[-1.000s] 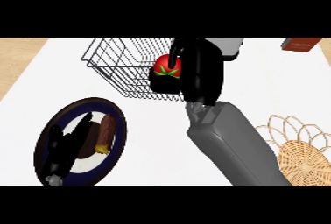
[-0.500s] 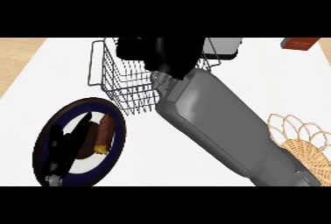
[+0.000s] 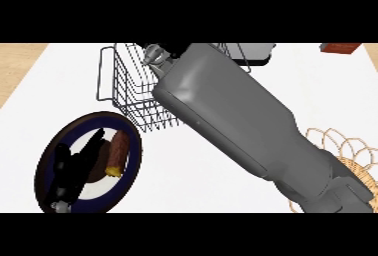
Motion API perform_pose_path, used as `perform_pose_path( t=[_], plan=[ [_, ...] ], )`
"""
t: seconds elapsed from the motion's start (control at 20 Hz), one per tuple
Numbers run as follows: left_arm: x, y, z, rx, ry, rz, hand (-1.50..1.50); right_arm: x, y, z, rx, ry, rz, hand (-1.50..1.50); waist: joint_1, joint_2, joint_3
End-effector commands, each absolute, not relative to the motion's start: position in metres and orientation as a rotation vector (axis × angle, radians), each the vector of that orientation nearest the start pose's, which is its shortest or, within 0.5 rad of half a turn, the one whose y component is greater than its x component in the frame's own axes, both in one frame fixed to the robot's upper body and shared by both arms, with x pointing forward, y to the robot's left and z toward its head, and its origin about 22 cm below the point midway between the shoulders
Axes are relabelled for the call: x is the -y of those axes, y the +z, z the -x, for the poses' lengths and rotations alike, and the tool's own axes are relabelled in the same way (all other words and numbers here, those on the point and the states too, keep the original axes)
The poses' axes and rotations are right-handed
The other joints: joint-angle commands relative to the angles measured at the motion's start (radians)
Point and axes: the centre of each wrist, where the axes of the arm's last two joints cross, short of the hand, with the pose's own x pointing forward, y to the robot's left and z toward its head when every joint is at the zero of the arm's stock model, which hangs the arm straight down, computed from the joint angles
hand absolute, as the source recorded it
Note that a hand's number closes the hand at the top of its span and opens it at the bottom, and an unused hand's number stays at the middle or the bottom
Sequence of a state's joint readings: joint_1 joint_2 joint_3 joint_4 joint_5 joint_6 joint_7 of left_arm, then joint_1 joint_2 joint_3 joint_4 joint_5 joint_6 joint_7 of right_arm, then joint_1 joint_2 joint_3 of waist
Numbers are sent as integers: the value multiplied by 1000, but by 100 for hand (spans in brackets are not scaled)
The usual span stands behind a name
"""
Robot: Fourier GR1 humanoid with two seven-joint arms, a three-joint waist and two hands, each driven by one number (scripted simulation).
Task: Pick the tomato from the placemat and place it in the basket
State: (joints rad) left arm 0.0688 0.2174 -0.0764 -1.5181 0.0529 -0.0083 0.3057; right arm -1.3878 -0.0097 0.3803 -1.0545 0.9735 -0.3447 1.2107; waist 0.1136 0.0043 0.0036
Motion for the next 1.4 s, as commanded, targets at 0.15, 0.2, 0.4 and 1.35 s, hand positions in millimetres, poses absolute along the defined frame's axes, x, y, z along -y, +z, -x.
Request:
perform_pose_path(
  t=[0.15, 0.2, 0.4, 1.35],
  plan=[
    [-271, -30, -213, 1054, -147, -110, 0, -39, 275, -371, 1451, 86, 1023, 150, 3, 15, -8],
    [-275, -39, -208, 1042, -111, -93, 0, -31, 271, -376, 1458, 53, 983, 150, -11, 17, -8],
    [-280, -38, -212, 1036, -115, -103, 0, -25, 264, -380, 1478, -35, 875, 150, -15, 16, -8],
    [-275, -52, -198, 1017, -68, -128, 0, -15, 167, -400, 1340, 149, 1114, -150, -82, -2, -6]
  ],
)
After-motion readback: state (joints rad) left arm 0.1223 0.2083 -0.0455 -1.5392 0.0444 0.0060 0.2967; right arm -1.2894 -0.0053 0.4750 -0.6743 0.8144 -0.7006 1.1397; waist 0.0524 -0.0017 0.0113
